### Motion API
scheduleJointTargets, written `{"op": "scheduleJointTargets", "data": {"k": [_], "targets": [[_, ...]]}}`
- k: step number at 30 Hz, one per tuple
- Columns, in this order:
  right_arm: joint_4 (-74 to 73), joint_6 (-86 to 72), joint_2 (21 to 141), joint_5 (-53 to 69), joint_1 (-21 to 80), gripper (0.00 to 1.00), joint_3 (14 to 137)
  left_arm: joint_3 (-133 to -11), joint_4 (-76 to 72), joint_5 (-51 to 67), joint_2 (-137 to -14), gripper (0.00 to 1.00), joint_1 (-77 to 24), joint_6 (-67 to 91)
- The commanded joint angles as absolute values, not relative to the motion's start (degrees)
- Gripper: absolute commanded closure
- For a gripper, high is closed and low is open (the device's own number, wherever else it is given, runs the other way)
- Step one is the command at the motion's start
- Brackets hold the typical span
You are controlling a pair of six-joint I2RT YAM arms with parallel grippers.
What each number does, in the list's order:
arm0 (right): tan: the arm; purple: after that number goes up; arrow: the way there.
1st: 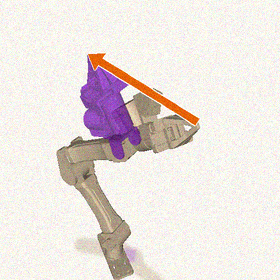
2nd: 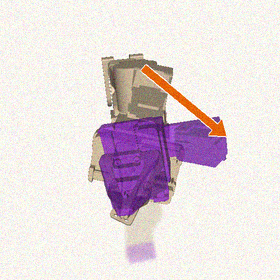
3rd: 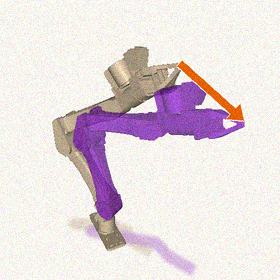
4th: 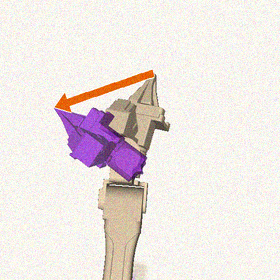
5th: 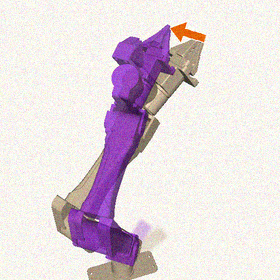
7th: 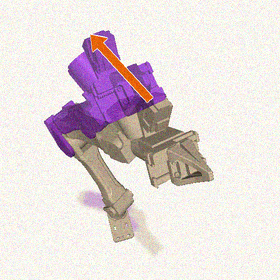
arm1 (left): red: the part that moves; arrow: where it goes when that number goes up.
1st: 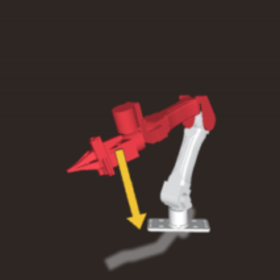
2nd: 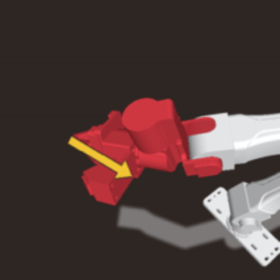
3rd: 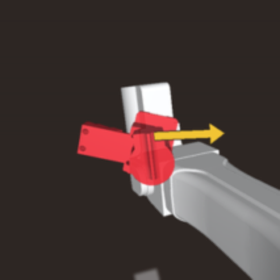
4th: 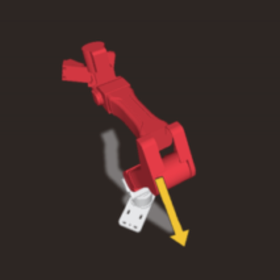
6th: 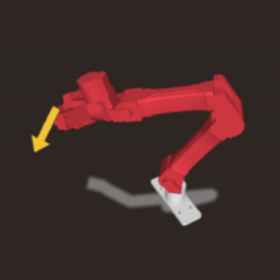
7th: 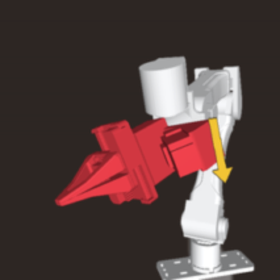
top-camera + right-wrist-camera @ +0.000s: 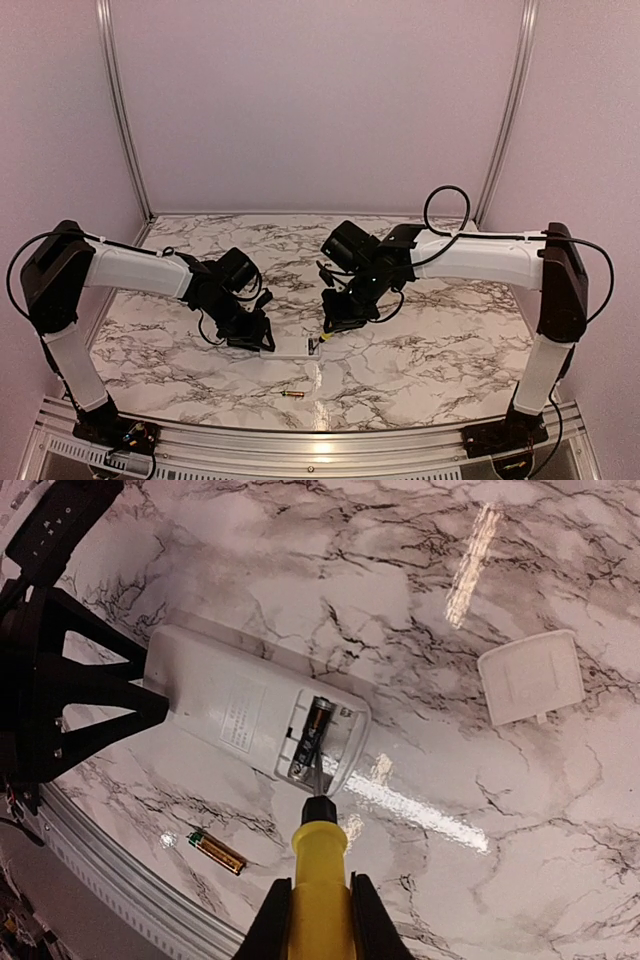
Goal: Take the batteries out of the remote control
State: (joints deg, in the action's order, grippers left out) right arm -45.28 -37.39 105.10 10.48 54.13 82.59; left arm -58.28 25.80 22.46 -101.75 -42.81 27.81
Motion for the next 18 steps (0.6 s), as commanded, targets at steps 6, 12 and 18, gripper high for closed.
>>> {"op": "scheduleJointTargets", "data": {"k": [6,12,18], "targets": [[-41.97,-34.77,105.07,15.46,52.8,1.0,79.36,-59.91,26.61,22.49,-103.48,0.57,-43.02,26.63],[-40.86,-35.82,104.6,14.28,51.65,1.0,76.74,-61.09,27.27,22.27,-103.97,0.57,-43.01,26.35],[-39.97,-36.6,104.91,14.42,51.24,1.0,76.16,-61.58,27.24,22.07,-104.66,0.57,-43.02,26.52]]}}
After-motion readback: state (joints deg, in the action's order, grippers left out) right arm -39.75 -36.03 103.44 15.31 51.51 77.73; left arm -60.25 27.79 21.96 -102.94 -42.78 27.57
